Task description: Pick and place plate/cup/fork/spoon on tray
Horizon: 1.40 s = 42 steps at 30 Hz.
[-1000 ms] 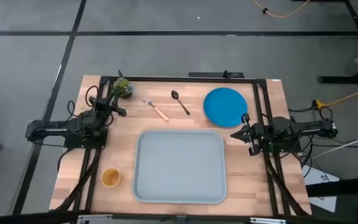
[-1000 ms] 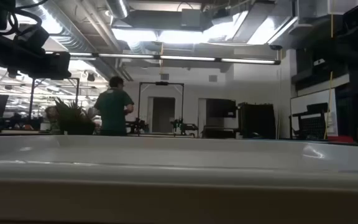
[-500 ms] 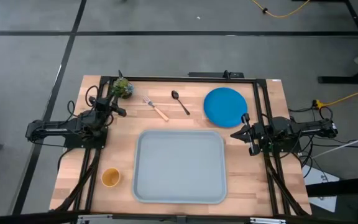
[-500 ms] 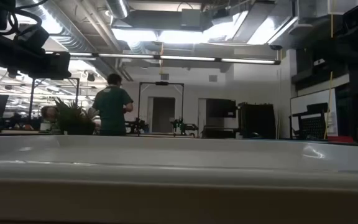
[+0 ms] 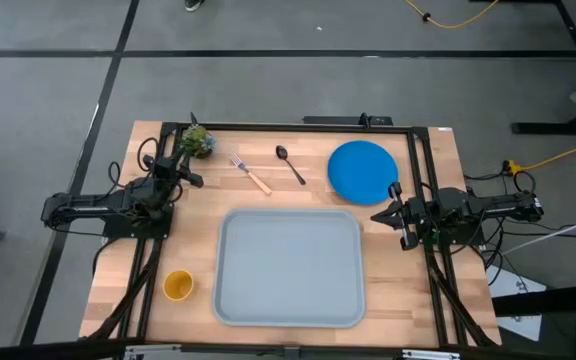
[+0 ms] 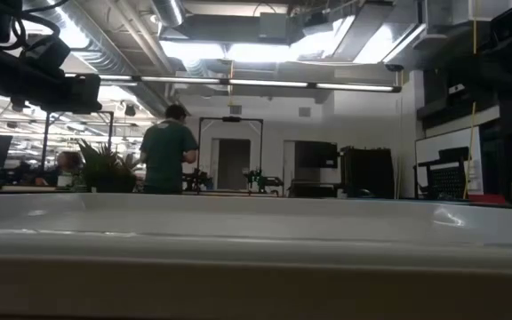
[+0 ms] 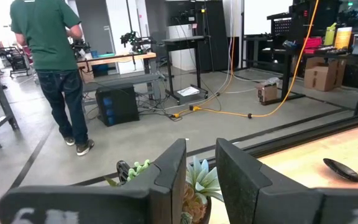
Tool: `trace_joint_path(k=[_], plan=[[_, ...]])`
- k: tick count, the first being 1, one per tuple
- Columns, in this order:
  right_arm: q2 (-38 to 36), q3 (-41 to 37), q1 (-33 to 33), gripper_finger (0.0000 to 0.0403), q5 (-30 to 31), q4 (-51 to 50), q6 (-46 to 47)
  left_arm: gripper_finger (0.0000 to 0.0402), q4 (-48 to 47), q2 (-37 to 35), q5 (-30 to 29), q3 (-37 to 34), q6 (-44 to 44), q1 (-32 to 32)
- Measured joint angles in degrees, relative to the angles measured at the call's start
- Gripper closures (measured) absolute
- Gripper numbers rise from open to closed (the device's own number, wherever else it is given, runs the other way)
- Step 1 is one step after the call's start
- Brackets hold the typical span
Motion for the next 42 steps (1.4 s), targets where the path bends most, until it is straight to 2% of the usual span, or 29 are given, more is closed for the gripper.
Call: trace_joint_path(k=[18,23,34,36,37,40,42], plan=[[0.0,0.0,0.0,0.0391,0.0,0.0,0.2,0.0321,0.4,0.0,0.0,0.0,0.0,0.1],[0.0,0.0,0.0,0.0391,0.0,0.2,8.6,0.0321,0.4,0.0,-0.2,0.0,4.1,0.1],[0.1,0.0,0.0,0.0391,1.5,2.2,19.3,0.0321,0.4,0.0,0.4,0.0,8.8,0.1],[0.1,0.0,0.0,0.0391,1.5,2.3,19.3,0.0321,0.4,0.0,2.1,0.0,7.8,0.1],[0.1,0.0,0.0,0.0391,1.5,2.5,19.1,0.0321,1.0,0.0,4.4,0.0,4.6,0.1],[0.1,0.0,0.0,0.0391,1.5,2.9,18.0,0.0321,5.8,0.0,16.7,0.0,-14.2,0.1],[0.1,0.0,0.0,0.0391,1.6,4.0,18.1,0.0321,10.5,0.0,21.2,0.0,-16.9,0.3]])
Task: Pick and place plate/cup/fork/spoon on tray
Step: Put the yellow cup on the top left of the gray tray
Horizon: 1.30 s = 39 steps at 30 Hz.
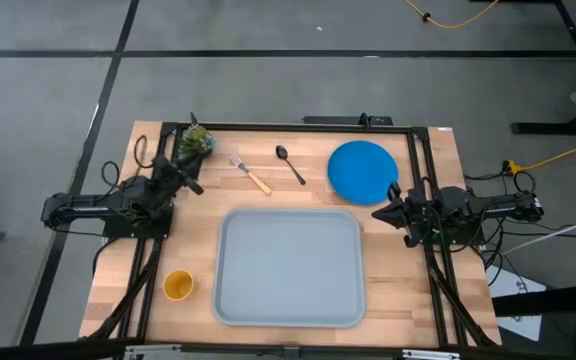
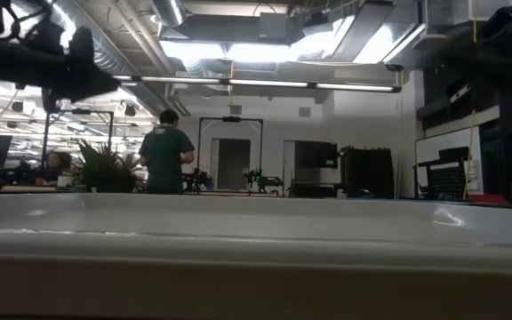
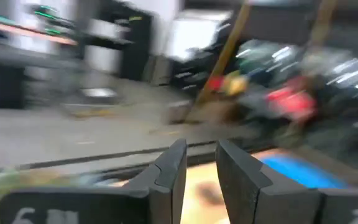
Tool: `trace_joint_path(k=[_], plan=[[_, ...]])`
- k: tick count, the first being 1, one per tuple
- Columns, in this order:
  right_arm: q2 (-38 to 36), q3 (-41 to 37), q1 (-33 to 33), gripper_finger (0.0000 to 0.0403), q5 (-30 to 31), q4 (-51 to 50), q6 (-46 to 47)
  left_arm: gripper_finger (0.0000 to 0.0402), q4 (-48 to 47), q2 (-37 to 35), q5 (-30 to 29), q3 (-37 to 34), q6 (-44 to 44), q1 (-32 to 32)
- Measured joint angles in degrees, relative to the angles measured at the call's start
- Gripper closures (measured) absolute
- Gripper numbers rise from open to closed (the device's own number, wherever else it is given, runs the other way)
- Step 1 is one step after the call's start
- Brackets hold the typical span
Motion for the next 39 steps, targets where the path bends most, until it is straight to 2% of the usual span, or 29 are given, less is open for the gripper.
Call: trace_joint_path(k=[5,12,18,25,27,30,32,35,36,39], plan=[[0.0,0.0,0.0,0.0391,0.5,4.0,-1.6,0.0321,7.1,-0.1,0.4,0.0,5.1,0.0],[0.0,0.0,0.0,0.0391,6.4,6.4,-10.4,0.0321,6.7,-0.1,1.0,0.0,4.8,0.0],[0.0,0.0,0.0,0.0391,7.1,6.5,-5.9,0.0321,6.7,-0.1,-2.1,0.0,4.8,0.0],[0.0,0.0,0.0,0.0391,7.1,6.5,-4.7,0.0321,7.1,-0.1,-1.2,0.0,4.0,0.0],[0.0,0.0,0.0,0.0391,7.1,6.5,-4.5,0.0321,8.0,-0.1,3.2,0.0,1.7,0.0],[0.0,0.0,0.0,0.0391,7.1,6.5,-4.4,0.0321,12.4,-0.1,16.3,0.0,-0.2,0.0],[0.0,0.0,0.0,0.0391,7.1,6.5,-4.4,0.0321,16.5,-0.1,28.5,0.5,-5.7,0.0],[0.0,0.0,0.0,0.0391,7.1,6.6,-4.4,0.0321,16.9,1.0,51.8,3.6,-16.2,-1.3],[0.0,0.0,0.0,0.0391,7.1,6.6,-4.4,0.0321,16.8,2.3,56.2,4.6,-17.9,-2.2],[0.0,0.0,0.0,0.0391,7.1,6.8,-4.4,0.0321,14.7,8.2,60.5,7.9,-17.4,-5.2]])
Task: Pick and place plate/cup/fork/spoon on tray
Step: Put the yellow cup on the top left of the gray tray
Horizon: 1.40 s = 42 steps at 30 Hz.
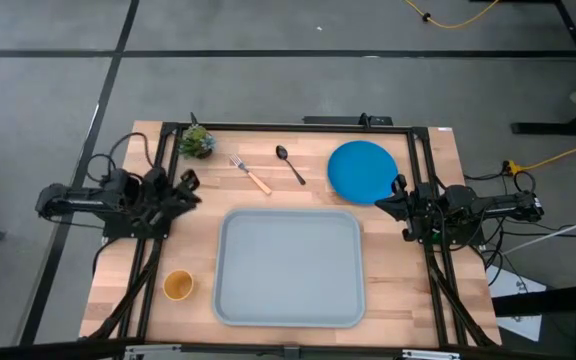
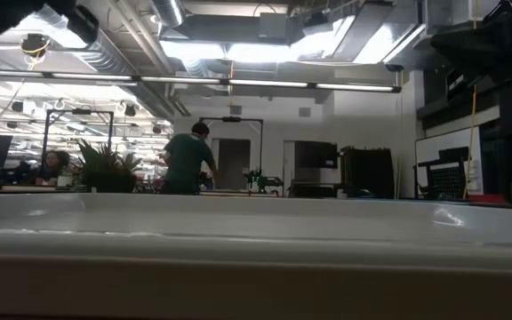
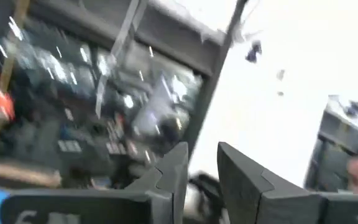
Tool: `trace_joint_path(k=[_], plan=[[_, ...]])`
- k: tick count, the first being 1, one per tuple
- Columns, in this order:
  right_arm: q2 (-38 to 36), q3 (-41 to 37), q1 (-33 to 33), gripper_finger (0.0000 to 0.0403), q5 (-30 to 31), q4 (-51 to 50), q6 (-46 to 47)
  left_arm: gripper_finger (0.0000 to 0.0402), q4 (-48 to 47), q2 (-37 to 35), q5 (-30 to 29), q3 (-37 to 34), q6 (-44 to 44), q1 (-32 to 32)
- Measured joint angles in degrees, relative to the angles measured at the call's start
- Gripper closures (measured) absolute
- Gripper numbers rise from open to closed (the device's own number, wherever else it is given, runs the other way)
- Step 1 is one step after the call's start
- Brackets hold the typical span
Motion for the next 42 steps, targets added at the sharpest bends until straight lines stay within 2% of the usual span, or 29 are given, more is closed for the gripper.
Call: trace_joint_path(k=[4,7,9,12,17,21,28,35,42], plan=[[0.0,0.0,0.0,0.0391,0.0,0.0,1.6,0.0321,-1.3,6.2,6.3,8.0,1.3,-3.3],[0.0,0.0,0.0,0.0391,0.0,0.0,2.0,0.0321,-8.7,11.0,11.7,14.2,2.9,-5.7],[0.0,0.0,0.0,0.0391,0.0,0.0,2.0,0.0321,-14.9,14.3,12.4,18.8,5.4,-7.3],[0.0,0.0,0.0,0.0391,0.0,-0.2,2.0,0.0321,-26.8,18.2,10.3,24.0,6.2,-9.4],[0.0,0.0,0.0,0.0391,0.0,-0.3,1.9,0.0321,-41.5,23.8,5.2,29.3,5.7,-12.0],[0.0,0.0,0.0,0.0391,0.0,-0.6,1.0,0.0321,-47.3,26.1,2.3,32.0,5.9,-11.7],[0.0,0.0,0.0,0.0391,0.0,-1.8,2.4,0.0321,-49.8,29.1,1.4,32.9,8.1,-10.6],[0.0,0.0,0.0,0.0391,0.0,-2.4,9.2,0.0321,-52.0,30.5,-6.9,32.9,11.7,-10.6],[0.0,0.0,0.0,0.0391,0.0,-4.6,10.1,0.0321,-52.4,30.2,-6.9,32.9,10.0,-10.6]])
